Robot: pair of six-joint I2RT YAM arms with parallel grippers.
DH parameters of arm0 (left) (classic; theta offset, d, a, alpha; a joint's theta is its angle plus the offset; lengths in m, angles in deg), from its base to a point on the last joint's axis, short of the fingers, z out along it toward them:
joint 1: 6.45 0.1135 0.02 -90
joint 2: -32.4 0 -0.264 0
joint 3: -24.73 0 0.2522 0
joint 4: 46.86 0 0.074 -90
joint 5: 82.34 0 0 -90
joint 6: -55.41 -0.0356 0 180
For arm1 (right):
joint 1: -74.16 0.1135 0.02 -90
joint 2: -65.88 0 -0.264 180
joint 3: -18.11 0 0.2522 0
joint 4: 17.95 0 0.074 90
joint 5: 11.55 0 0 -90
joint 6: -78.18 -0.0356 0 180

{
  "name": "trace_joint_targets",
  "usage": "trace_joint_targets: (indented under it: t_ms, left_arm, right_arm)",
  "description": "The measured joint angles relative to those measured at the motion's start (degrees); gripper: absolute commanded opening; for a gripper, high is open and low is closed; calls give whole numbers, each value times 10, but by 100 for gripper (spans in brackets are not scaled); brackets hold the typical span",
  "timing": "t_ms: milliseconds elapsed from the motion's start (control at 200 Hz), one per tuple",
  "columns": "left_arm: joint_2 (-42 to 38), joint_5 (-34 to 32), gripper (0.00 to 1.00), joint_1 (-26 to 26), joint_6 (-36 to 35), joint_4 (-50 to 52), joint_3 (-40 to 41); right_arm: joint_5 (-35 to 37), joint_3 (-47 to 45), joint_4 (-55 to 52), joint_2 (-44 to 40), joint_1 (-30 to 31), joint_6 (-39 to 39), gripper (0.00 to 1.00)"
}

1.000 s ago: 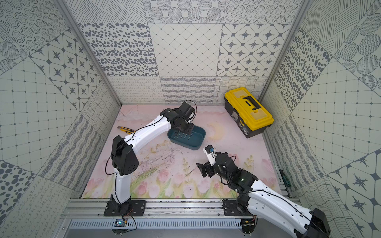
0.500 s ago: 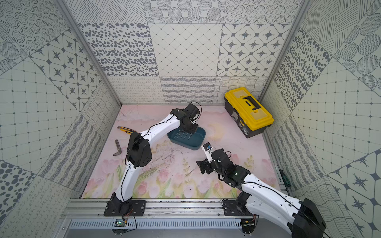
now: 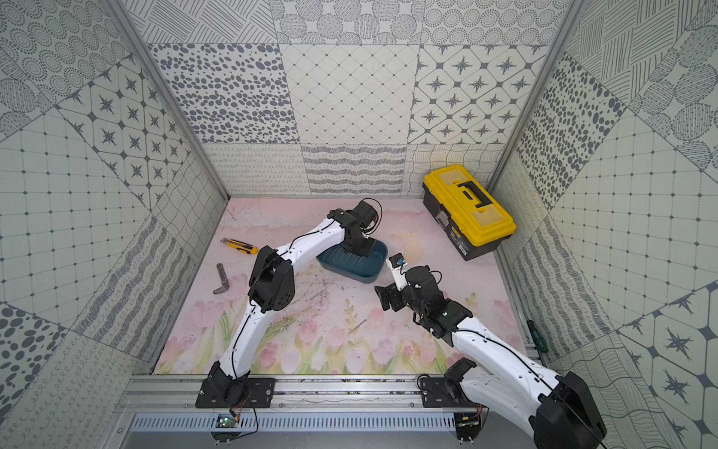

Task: Put the nails on the desktop into the storage box
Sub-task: Place the nail in the storage box.

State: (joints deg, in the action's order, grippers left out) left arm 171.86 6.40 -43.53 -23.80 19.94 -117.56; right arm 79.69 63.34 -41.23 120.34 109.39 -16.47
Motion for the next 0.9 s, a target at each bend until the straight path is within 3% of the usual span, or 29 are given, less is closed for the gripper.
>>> trace_joint_targets:
  t_ms: [901]
  left_arm:
    - [41, 0, 0, 0, 6, -1, -13]
  right_arm:
    - [-22, 8, 2, -5, -29, 5, 97]
